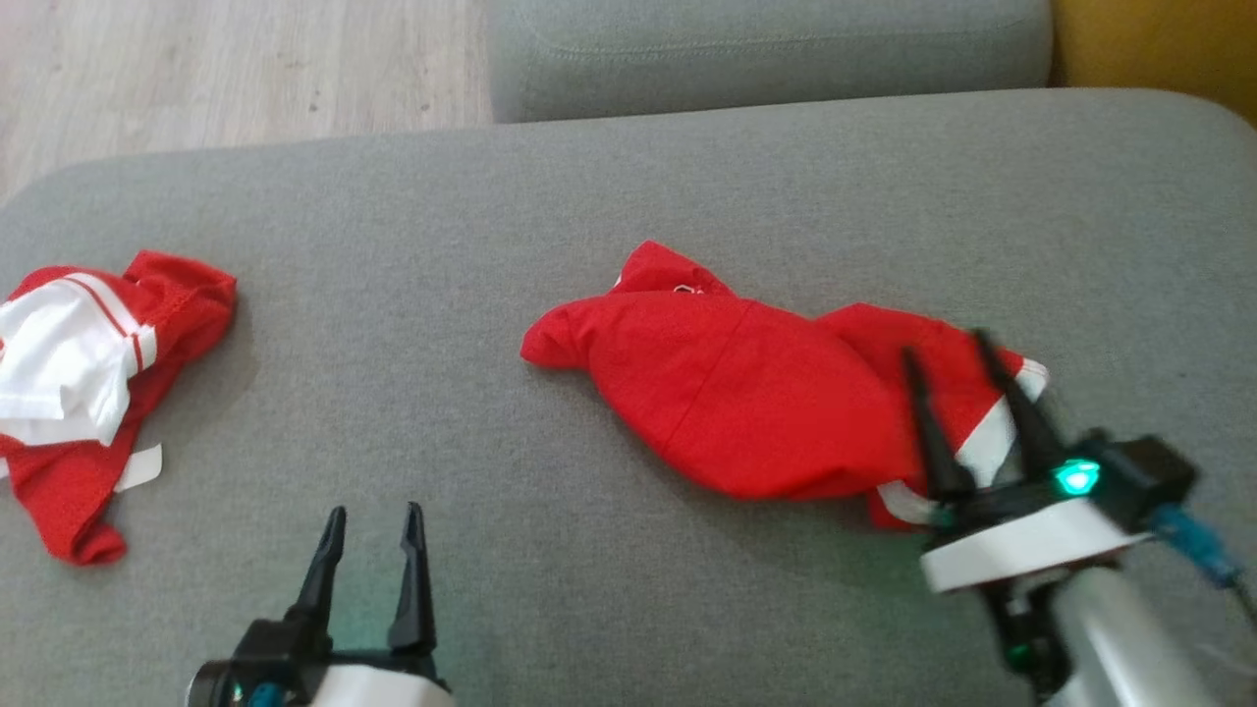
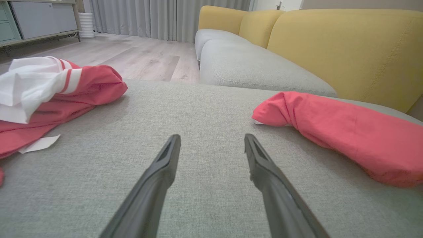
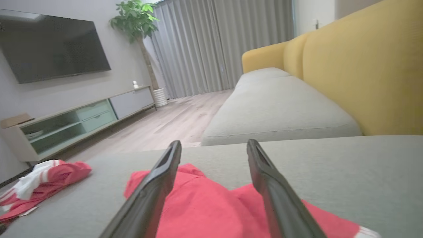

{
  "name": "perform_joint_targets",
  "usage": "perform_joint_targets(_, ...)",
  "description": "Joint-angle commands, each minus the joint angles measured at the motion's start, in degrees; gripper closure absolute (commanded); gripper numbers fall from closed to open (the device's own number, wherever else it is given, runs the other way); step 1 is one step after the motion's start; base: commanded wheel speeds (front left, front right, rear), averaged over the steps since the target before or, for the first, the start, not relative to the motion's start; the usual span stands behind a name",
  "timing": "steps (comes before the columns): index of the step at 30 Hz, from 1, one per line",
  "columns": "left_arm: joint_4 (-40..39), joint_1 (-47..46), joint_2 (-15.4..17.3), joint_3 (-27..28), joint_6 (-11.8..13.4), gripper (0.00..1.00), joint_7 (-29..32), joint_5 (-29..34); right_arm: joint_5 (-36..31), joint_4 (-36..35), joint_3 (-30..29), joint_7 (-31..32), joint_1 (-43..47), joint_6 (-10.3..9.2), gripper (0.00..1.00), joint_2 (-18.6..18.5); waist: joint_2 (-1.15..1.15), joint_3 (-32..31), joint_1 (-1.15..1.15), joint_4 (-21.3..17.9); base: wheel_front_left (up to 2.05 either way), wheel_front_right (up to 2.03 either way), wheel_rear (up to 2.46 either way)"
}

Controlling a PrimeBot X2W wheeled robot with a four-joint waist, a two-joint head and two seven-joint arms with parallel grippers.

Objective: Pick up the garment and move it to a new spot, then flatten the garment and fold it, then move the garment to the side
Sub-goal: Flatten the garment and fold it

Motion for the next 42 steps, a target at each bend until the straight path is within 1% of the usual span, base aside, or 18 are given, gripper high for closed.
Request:
perform_joint_targets(1, -1.9, -2.7, -0.1, 1.1, 0.4, 0.0, -0.5, -0.4, -1.0, -0.1, -1.3, -0.3, -2.1, -0.03, 0.0, -0.8, 0.0, 0.5, 0.0, 0.4, 0.0, 0.0, 0.0)
perform_joint_targets(6, -1.5, -4.0, -0.1, -1.1, 0.4, 0.0, -0.5, -0.7, -6.5, 11.1, -10.2, 0.4, -5.3, -0.03, 0.0, 0.1, 0.0, 1.8, 0.0, 2.0, 0.0, 0.0, 0.0)
perform_joint_targets(12, -1.2, -5.9, -0.1, -3.1, 0.5, 0.0, -0.5, -0.6, -13.0, 23.2, -20.1, 4.3, -11.1, -0.03, 0.0, 1.1, 0.0, 4.4, 0.0, 4.5, 0.0, 0.0, 0.0)
perform_joint_targets(15, -1.0, -6.5, -0.1, -3.6, 0.5, 0.0, -0.5, -0.6, -16.8, 27.6, -25.3, 5.8, -13.3, -0.03, 0.0, 1.5, 0.0, 5.6, 0.0, 5.6, 0.0, 0.0, 0.0)
perform_joint_targets(16, -1.0, -6.5, -0.1, -3.6, 0.5, 0.0, -0.5, -0.6, -16.8, 27.6, -25.3, 5.8, -13.3, -0.03, 0.0, 1.5, 0.0, 5.6, 0.0, 5.6, 0.0, 0.0, 0.0)
perform_joint_targets(20, -0.7, -6.9, -0.1, -4.5, 0.5, 0.0, -0.5, -0.4, -20.6, 31.7, -30.5, 7.1, -15.4, -0.03, 0.0, 2.6, 0.0, 6.6, 0.0, 6.5, 0.0, 0.0, 0.0)
perform_joint_targets(21, -0.6, -7.0, -0.1, -4.6, 0.6, 0.0, -0.5, -0.4, -21.1, 32.3, -31.0, 7.1, -15.7, -0.03, 0.23, 3.0, 0.0, 6.8, 0.0, 6.7, 0.0, 0.0, 0.0)
perform_joint_targets(22, -0.5, -7.0, -0.1, -4.6, 0.6, 0.0, -0.5, -0.6, -21.4, 32.9, -31.2, 7.0, -16.0, -0.03, 0.92, 3.3, 0.0, 6.8, 0.0, 6.8, 0.0, 0.0, 0.0)
perform_joint_targets(23, -0.5, -7.0, -0.1, -4.6, 0.7, 0.0, -0.5, -0.7, -21.1, 33.1, -31.4, 6.1, -16.2, -0.03, 1.0, 3.7, 0.0, 6.8, 0.0, 6.9, 0.0, 0.0, 0.0)
perform_joint_targets(26, -0.5, -7.2, -0.1, -5.0, 0.9, 0.0, -0.5, -1.0, -20.2, 31.6, -29.8, 2.1, -17.3, -0.03, 1.0, 4.2, 0.0, 6.6, 0.0, 7.2, 0.0, 0.0, 0.0)
perform_joint_targets(28, -0.5, -7.3, -0.1, -5.4, 1.0, 0.0, -0.5, -1.2, -18.1, 29.0, -26.7, 0.6, -18.3, -0.03, 1.0, 4.5, 0.0, 6.2, 0.0, 7.4, 0.0, 0.0, 0.0)
perform_joint_targets(32, -0.4, -7.5, -0.1, -6.1, 1.0, 0.0, -0.5, -1.6, -10.5, 20.0, -14.5, -0.2, -22.3, -0.03, 1.0, 5.0, 0.0, 4.7, 0.0, 8.3, 0.0, 0.0, 0.0)
perform_joint_targets(34, -0.2, -7.3, -0.1, -6.5, 1.0, 0.0, -0.5, -1.8, -5.5, 15.6, -8.2, -0.1, -25.4, -0.03, 1.0, 5.3, 0.0, 3.6, 0.0, 9.0, 0.0, 0.0, 0.0)
perform_joint_targets(36, 0.0, -6.8, -0.1, -6.7, 1.0, 0.0, -0.5, -2.0, 0.8, 12.0, -2.8, 1.6, -28.9, -0.03, 1.0, 5.7, 0.0, 2.5, 0.0, 10.0, 0.0, 0.0, 0.0)
perform_joint_targets(39, 0.5, -5.8, -0.1, -7.0, 0.9, 0.0, -0.5, -2.3, 12.4, 8.4, 2.9, 5.1, -34.4, -0.03, 1.0, 6.0, 0.0, 0.9, 0.0, 12.2, 0.0, 0.0, 0.0)
perform_joint_targets(42, 1.3, -4.7, -0.1, -7.4, 0.6, 0.0, -0.5, -2.5, 22.3, 7.2, 8.2, 5.1, -39.6, -0.03, 1.0, 6.1, 0.0, -0.6, 0.0, 14.8, 0.0, 0.0, 0.0)
